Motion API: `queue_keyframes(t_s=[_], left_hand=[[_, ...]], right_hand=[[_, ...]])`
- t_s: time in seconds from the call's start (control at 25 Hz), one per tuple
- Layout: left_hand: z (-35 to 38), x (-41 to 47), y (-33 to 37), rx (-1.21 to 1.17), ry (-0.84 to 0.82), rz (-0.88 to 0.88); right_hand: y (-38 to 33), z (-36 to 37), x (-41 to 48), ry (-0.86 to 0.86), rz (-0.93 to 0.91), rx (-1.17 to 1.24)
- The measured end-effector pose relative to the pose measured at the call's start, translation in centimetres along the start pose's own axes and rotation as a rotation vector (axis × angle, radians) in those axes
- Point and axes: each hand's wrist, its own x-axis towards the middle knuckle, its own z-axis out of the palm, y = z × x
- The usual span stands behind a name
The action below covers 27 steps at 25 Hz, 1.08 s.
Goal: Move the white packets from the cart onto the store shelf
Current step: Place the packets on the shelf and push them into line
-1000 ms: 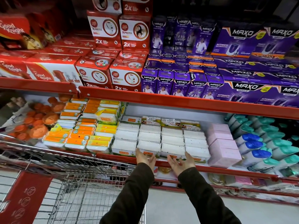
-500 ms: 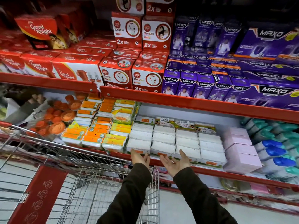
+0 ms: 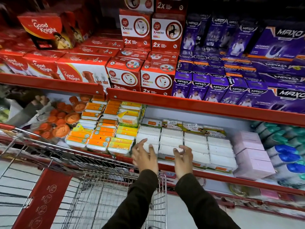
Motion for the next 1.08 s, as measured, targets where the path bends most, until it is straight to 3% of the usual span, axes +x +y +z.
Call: queue_keyframes(t_s=[0.08, 0.12, 0.28, 0.48, 0.56, 0.68, 0.8, 1.08], left_hand=[[0.8, 1.4, -0.2, 0.311, -0.108, 0.273], [1.4, 2.4, -0.4, 0.452, -0.183, 0.367], [3.0, 5.2, -2.1, 0.835, -0.425, 0.576], [3.7, 5.1, -2.8, 0.953, -0.415, 0.619], [4.2, 4.7, -2.1, 0.907, -0.36, 0.637], [6.8, 3.4, -0.3, 0.854, -0.412, 0.715], [9.9, 1.4, 0.5, 0.881, -0.502, 0.784], [10.6, 0.4, 0.8, 0.992, -0.554, 0.723]], right_hand=[[1.1, 0.1, 1.8, 0.094, -0.403, -0.521], [1.6, 0.0, 3.1, 0.106, -0.48, -0.702], [3.6, -0.9, 7.0, -0.067, -0.473, -1.101], [4.1, -1.8, 7.5, -0.134, -0.474, -1.043], [4.1, -3.9, 8.3, -0.042, -0.453, -1.015], [5.0, -8.9, 10.3, 0.099, -0.302, -1.058], [6.6, -11.7, 11.2, 0.063, -0.186, -1.123], [6.4, -12.3, 10.6, 0.021, -0.219, -1.098]])
